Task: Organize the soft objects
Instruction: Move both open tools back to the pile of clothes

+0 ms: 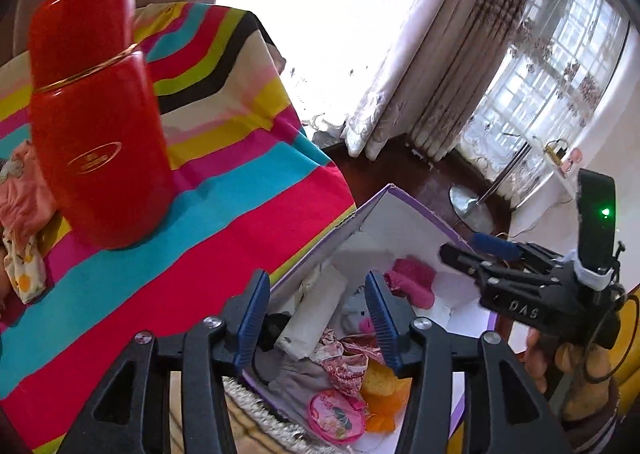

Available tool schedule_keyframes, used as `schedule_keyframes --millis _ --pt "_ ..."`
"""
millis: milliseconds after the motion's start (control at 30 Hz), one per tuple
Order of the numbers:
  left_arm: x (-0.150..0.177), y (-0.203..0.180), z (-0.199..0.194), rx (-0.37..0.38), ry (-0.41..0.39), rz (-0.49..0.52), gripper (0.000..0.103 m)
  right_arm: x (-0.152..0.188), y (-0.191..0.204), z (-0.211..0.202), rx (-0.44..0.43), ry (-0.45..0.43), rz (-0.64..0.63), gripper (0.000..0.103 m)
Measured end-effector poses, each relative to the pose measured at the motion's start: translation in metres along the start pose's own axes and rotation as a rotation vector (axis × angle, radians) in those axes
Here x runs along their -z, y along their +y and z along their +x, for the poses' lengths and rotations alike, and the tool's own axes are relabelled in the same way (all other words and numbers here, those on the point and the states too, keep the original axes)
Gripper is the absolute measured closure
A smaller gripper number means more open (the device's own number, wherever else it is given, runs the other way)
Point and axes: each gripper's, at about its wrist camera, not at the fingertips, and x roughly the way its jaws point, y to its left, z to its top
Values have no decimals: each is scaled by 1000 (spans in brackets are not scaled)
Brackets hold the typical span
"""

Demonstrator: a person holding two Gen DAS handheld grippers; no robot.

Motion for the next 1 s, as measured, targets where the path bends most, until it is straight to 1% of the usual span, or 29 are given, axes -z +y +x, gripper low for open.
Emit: schedule_keyframes --millis 100,167,267,400,467,600,700,767,833,1000 --pt "5 10 -8 -49 12 15 51 1 25 0 -18 1 -55 35" --pt "9 24 -15 -77 19 -11 51 2 41 1 -34 12 -85 35" --pt "16 47 -27 -86 11 -59 51 1 64 4 -50 20 -126 35" --pt "28 71 -44 -129 -5 -67 51 1 99 6 -85 30 -188 35" --pt "34 86 -53 -142 -12 -87 51 -1 115 7 -99 34 -217 35" --pt "46 122 -71 -181 -30 -149 51 -1 149 8 -137 42 -268 35" --pt "56 149 -88 -236 -69 -195 51 -2 172 9 -157 58 -294 35" --pt "62 170 -99 -245 -88 -243 51 -1 187 11 -174 70 -312 35" --pt "70 191 -112 -276 -117 -293 51 -1 199 13 -182 75 -336 35" --pt "83 238 -132 -332 -162 -421 51 2 231 15 -209 92 -387 35"
